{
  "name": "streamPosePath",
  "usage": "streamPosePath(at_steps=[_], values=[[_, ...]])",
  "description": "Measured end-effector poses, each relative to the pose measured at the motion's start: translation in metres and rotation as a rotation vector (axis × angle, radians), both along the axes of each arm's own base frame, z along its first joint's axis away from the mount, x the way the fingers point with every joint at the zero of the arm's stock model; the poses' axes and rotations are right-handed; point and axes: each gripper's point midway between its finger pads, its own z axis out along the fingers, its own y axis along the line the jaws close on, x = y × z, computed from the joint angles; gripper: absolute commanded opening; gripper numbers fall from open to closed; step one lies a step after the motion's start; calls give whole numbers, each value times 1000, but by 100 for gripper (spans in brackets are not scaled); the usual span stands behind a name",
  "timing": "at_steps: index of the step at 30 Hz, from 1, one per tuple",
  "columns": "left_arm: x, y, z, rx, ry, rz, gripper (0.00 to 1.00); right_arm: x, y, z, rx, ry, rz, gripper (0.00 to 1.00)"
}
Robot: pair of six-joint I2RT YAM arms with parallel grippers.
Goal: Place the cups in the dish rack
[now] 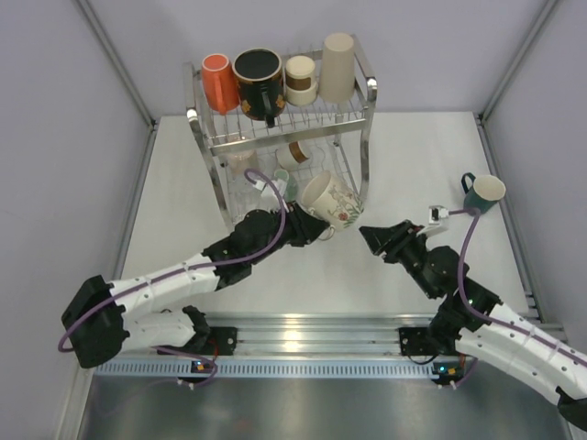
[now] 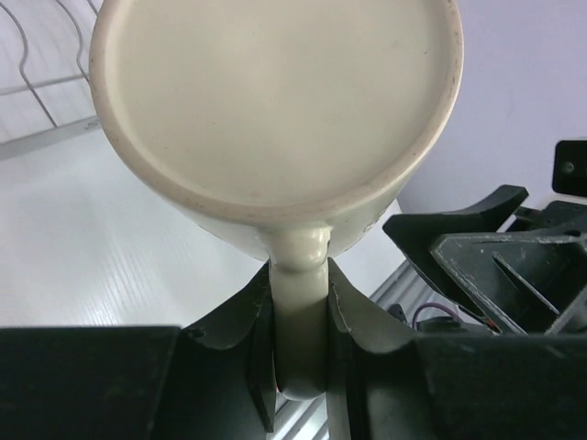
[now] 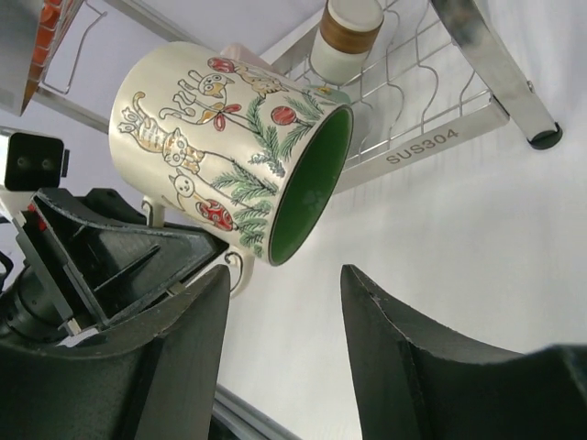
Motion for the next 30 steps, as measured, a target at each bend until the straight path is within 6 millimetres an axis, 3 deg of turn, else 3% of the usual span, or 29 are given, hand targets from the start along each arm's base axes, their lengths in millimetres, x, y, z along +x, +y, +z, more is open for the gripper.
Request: streamPosePath(at_steps=[7, 15, 21, 30], values=[[23, -4, 4, 90, -73, 54, 0, -4, -7, 8, -20, -23, -2, 52], [45, -10, -31, 323, -112, 125, 0, -8, -19, 40, -9, -98, -19, 53], [55, -12, -60, 512, -151, 130, 0, -12, -25, 47, -15, -129, -20, 52], [83, -9, -61, 676, -245, 200, 0, -17, -36, 54, -35, -175, -31, 52]])
